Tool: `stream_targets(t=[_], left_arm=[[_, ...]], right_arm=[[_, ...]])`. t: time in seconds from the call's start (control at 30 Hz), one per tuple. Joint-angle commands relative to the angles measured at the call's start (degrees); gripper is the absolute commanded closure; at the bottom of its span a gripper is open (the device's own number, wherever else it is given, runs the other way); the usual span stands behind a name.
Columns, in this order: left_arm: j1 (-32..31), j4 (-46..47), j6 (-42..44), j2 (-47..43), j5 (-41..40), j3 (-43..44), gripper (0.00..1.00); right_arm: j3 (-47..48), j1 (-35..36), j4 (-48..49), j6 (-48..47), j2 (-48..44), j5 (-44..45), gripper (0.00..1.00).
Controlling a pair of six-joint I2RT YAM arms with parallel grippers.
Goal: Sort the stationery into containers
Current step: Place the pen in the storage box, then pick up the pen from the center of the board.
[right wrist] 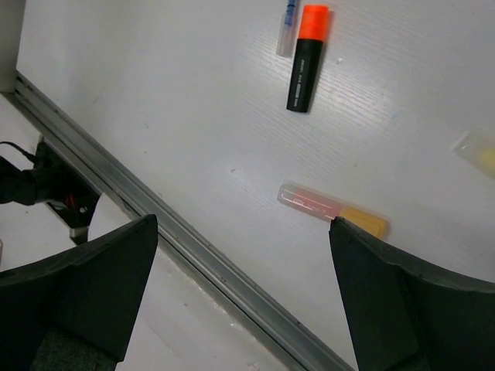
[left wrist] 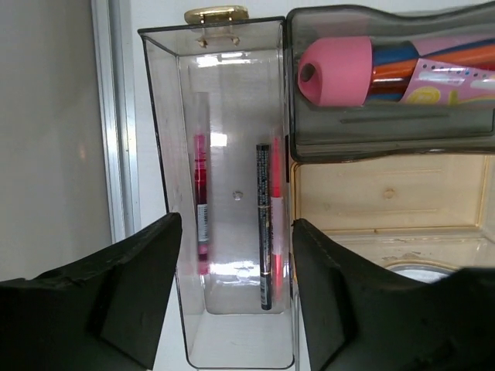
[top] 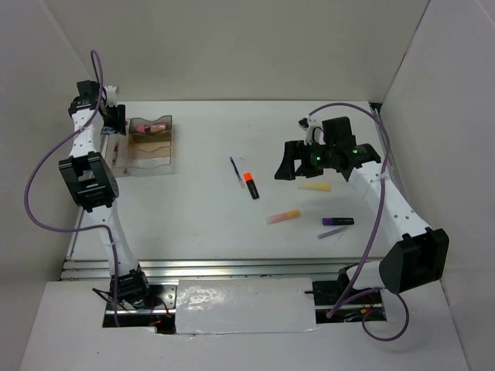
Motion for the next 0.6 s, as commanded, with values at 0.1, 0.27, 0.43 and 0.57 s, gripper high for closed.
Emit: stream_targets(t=[0.1, 0.27, 0.43, 0.57], left_arm=[[0.13, -0.06, 0.58, -7.97, 4.61, 2.78, 0.27], [-1.36, -1.82, 4.53, -17.97, 11.64, -5.64, 0.28], [-4.78, -6.99, 8.67, -23.8, 22.01, -14.35, 0.3], [-6.89, -12.36, 10.26, -24.07, 30.8, -15.85, 0.36]], right_arm=[[2.63, -0.88, -10.85, -12.63, -1.2, 6.84, 0.04], [-4.99, -1.32, -15.68, -29.07, -6.12, 18.61, 0.09], [-14.13, -1.49, -19.99, -47.19, -9.73, 26.62, 0.13], [-19.33, -1.23, -21.15, -55.63, -11.83, 27.15, 0.15]])
